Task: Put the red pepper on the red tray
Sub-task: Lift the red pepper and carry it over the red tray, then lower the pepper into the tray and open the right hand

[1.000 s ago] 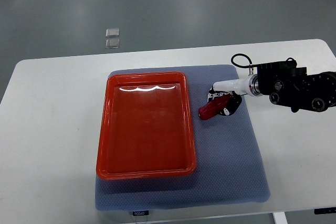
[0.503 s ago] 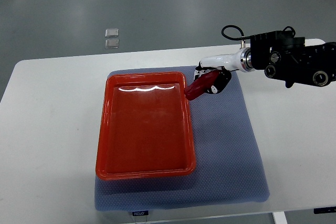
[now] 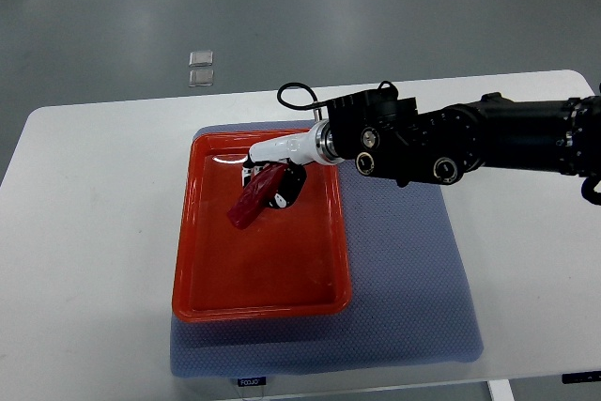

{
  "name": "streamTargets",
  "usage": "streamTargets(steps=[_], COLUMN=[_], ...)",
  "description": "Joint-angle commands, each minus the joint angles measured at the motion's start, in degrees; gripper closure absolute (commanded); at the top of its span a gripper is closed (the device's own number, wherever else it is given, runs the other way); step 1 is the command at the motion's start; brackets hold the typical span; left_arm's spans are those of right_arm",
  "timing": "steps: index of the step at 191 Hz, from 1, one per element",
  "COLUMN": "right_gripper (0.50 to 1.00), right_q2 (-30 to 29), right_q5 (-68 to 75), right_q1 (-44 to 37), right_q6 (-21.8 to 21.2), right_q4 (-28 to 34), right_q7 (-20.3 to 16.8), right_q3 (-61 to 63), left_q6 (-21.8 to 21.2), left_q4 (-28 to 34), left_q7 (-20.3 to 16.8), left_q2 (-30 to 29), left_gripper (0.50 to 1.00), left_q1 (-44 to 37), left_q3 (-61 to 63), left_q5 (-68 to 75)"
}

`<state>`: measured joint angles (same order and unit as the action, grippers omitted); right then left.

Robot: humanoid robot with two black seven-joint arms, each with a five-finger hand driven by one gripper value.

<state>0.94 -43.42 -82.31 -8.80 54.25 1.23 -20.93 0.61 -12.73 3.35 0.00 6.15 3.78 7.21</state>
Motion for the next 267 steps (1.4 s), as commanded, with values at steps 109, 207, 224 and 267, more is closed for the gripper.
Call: streamTargets(steps=[109,207,224,267], right_gripper=[0.942,0.691,0.679,0.675], right_q2=[-0.94,-0.94,-0.94,-0.94], right_q5=[-0.53,0.00,0.09,0.79], right_q1=[6.55,6.55,6.29,5.85], right_q6=[2.20,2.29,2.29,1.85], right_q4=[-5.29,-5.21,-5.21,-5.21], right_q7=[0.35,0.53,0.61,0.70], right_q3=[0.27,0.98,1.24,6.95], left_q6=[0.01,0.01,0.01,0.01], left_q4=[-0.02,0.07,0.07,0.07], left_q7=[-0.01,-0.01,-0.01,-0.01], left_q2=[0.00,0.00,0.00,0.00], left_gripper=[0.500,0.500,0.500,0.500], left_q1=[0.00,0.00,0.00,0.00], left_q3=[0.00,0.09,0.09,0.09], left_q5=[0.00,0.00,0.00,0.00])
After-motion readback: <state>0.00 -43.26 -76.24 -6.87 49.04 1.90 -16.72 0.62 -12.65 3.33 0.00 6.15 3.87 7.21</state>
